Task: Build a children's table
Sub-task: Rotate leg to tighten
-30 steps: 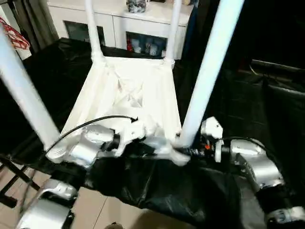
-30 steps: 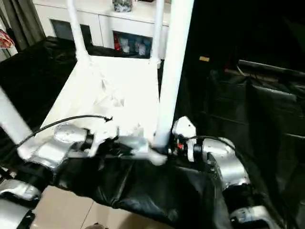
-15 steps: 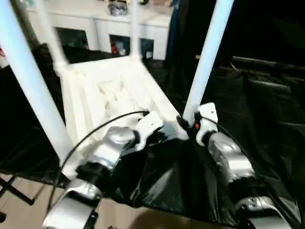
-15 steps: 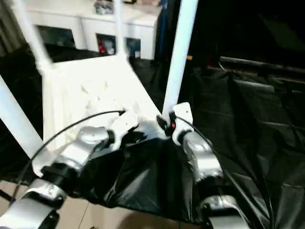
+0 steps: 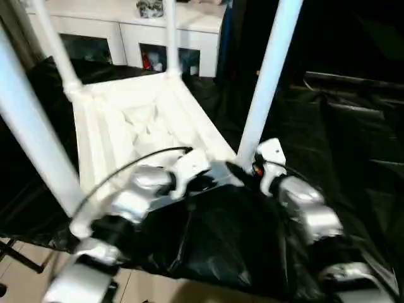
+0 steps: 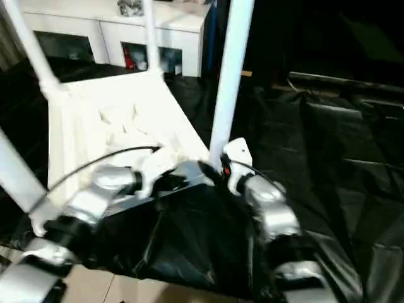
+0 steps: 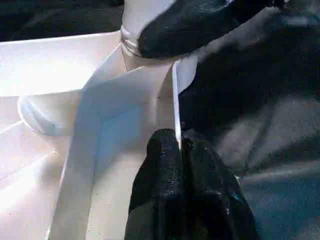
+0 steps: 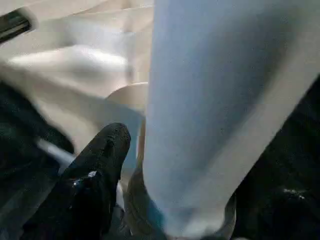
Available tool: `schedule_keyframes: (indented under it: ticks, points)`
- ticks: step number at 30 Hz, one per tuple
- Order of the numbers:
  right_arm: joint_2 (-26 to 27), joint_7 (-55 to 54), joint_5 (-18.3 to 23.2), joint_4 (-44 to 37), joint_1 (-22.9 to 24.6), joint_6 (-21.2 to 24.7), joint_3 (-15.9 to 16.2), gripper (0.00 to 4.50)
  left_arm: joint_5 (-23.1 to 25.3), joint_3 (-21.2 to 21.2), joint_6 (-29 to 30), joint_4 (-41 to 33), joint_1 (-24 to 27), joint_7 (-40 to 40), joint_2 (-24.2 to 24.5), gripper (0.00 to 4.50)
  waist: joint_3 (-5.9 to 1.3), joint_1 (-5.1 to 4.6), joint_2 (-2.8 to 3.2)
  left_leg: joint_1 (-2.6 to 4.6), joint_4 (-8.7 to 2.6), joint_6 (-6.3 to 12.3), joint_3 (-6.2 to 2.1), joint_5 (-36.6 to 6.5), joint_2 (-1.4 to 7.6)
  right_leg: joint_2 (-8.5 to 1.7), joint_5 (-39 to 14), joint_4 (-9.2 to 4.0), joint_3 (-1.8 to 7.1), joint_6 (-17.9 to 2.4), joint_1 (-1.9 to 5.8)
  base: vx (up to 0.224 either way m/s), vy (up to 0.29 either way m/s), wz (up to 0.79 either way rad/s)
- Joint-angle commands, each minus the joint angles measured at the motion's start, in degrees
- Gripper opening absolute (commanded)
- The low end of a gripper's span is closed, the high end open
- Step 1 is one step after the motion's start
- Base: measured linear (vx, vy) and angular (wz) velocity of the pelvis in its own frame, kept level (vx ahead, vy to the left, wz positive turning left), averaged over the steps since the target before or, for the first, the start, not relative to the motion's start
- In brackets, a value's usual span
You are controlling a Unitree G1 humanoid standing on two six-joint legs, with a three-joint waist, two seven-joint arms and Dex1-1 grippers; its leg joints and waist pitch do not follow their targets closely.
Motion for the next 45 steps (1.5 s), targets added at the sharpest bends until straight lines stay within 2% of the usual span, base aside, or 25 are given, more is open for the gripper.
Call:
schedule_keyframes:
  ticks: [1,4,6,10,13,19,24,28,33,34,36,37,39,41,42,44,45]
  points:
    - [-0.4,10.2,0.1,0.3,2.3,0.7,6.2,3.17,-1.9,-1.6,-3.9,-1.5,-0.3,-4.4,0.0,0.0,-2.98,0.52,0.02,-0.02,-3.24,3.64,-0.31,-14.1,2.16,-3.96,-13.7,-3.84,2.64,-11.3,2.75,0.0,0.0,0.0]
    - [-3.3,16.5,1.0,-1.1,2.6,1.0,7.4,3.17,-2.6,-1.5,-5.4,-1.1,-0.5,-7.8,1.6,0.0,-3.15,1.28,0.01,0.02,-3.0,4.42,-0.15,-11.8,2.33,-3.82,-8.8,-3.21,2.58,-12.9,2.95,0.0,0.0,0.0]
    - [-4.3,18.7,1.4,-1.8,2.8,1.2,7.9,3.17,-3.0,-1.3,-5.7,-1.0,-0.7,-9.0,2.0,0.0,-3.06,1.9,0.17,0.23,-2.92,4.76,0.08,-11.9,2.57,-3.71,-7.2,-2.96,2.53,-13.9,2.71,0.0,0.0,0.0]
    - [-6.4,23.6,2.5,-3.2,3.3,1.3,8.7,3.17,-4.3,-1.3,-6.0,-0.9,-0.9,-12.7,3.6,0.0,-2.95,2.59,0.07,0.33,-3.12,3.67,-0.01,-14.0,2.61,-3.97,-12.0,-3.32,2.54,-12.8,2.78,0.0,0.0,0.0]
    - [-7.4,27.0,3.4,-4.1,3.5,2.1,8.8,2.85,-4.9,-1.1,-6.7,-0.3,-1.2,-14.8,4.7,0.0,-2.95,2.87,-0.04,0.3,-3.18,3.27,-0.02,-14.3,2.58,-4.0,-13.5,-3.43,2.6,-12.2,2.73,0.0,0.0,0.0]
    - [-8.8,30.1,4.4,-5.4,4.0,2.8,9.2,2.48,-5.3,-1.0,-7.9,1.0,-1.9,-17.7,6.0,0.0,-3.17,3.29,-0.06,0.21,-2.97,3.41,0.01,-12.2,2.54,-3.93,-9.9,-2.96,2.55,-12.8,2.8,0.0,0.0,0.0]
    - [-8.9,30.5,4.9,-6.1,4.6,3.2,9.4,2.15,-5.4,-1.0,-8.2,1.5,-2.2,-18.3,6.4,0.0,-3.15,3.77,-0.03,0.31,-3.02,2.95,-0.03,-12.4,2.6,-4.0,-11.1,-3.03,2.56,-12.3,2.78,0.0,0.0,0.0]
    - [-8.6,30.4,5.0,-6.9,5.1,3.7,9.4,2.06,-5.5,-0.8,-8.4,1.8,-2.1,-18.2,6.2,0.0,-3.13,3.91,-0.06,0.26,-3.01,2.78,-0.03,-12.4,2.54,-3.98,-11.2,-3.04,2.56,-12.1,2.8,0.0,0.0,0.0]
    - [-7.4,28.4,5.6,-7.7,6.5,4.4,9.1,2.0,-5.3,-0.3,-8.0,1.8,-1.7,-15.2,4.9,0.0,-3.14,4.12,-0.02,0.29,-3.03,2.55,-0.09,-12.6,2.57,-4.12,-12.1,-3.16,2.56,-11.7,2.79,0.0,0.0,0.0]
    - [-6.0,25.4,5.6,-7.4,6.9,4.2,8.2,2.0,-4.5,0.1,-7.3,2.1,-1.8,-12.0,3.9,0.0,-3.1,3.99,-0.17,0.31,-3.08,2.44,-0.04,-12.9,2.58,-4.0,-12.4,-3.19,2.59,-11.6,2.71,0.0,0.0,0.0]
    - [-5.4,24.0,5.6,-7.2,7.0,4.2,7.8,2.0,-4.0,0.2,-7.0,2.2,-1.9,-10.6,3.5,0.0,-2.86,3.97,-0.07,0.39,-3.23,2.06,-0.07,-14.3,2.54,-4.1,-14.7,-3.51,2.6,-11.2,2.55,0.0,0.0,0.0]
    - [-4.1,20.8,5.1,-6.3,6.8,4.4,7.1,1.99,-3.6,0.5,-6.0,2.4,-2.1,-8.0,2.5,0.0,-2.75,3.8,-0.23,0.41,-3.35,1.45,-0.16,-15.9,2.46,-4.19,-18.1,-3.8,2.61,-10.3,2.54,0.0,0.0,0.0]
    - [-1.0,12.7,3.3,-3.3,6.1,4.7,5.7,1.99,-2.7,0.8,-4.2,2.4,-2.3,-2.9,0.0,0.0,-2.46,3.36,-0.15,0.67,-3.65,0.23,-0.57,-19.1,2.39,-4.37,-25.1,-4.55,2.48,-8.3,2.23,0.0,0.0,0.0]
    - [1.8,5.3,2.1,-0.4,5.0,6.4,4.4,1.98,-1.8,0.8,-2.9,2.2,-2.3,0.9,-2.0,0.0,-2.32,2.94,-0.09,0.82,-3.71,-0.57,-0.68,-20.4,2.35,-4.45,-28.0,-4.86,2.51,-7.4,1.88,-0.056,0.006,-0.05]
    - [3.7,0.5,1.8,1.3,4.1,7.2,3.3,1.98,-1.3,0.7,-2.1,2.1,-2.4,3.2,-3.4,0.0,-2.19,1.89,-0.33,0.42,-3.85,-1.32,-1.18,-21.8,2.0,-4.52,-33.2,-5.35,1.98,-5.1,2.2,-0.06,0.008,-0.07]
    - [3.7,0.5,1.8,1.3,4.1,7.2,3.3,1.97,-1.3,0.7,-2.1,2.1,-2.4,3.2,-3.4,0.0,-2.23,1.24,-0.28,0.65,-3.67,-0.95,-1.37,-23.4,1.82,-4.59,-36.5,-6.14,1.68,-3.4,2.01,-0.03,0.008,-0.05]
    - [4.9,-2.5,1.6,2.3,3.6,7.7,2.5,1.97,-1.0,0.7,-1.6,2.1,-2.5,4.7,-4.3,0.0,-2.33,0.96,-0.3,0.81,-3.58,-0.36,-1.28,-23.3,1.81,-4.59,-36.1,-6.43,1.76,-3.3,1.84,0.0,0.0,0.0]
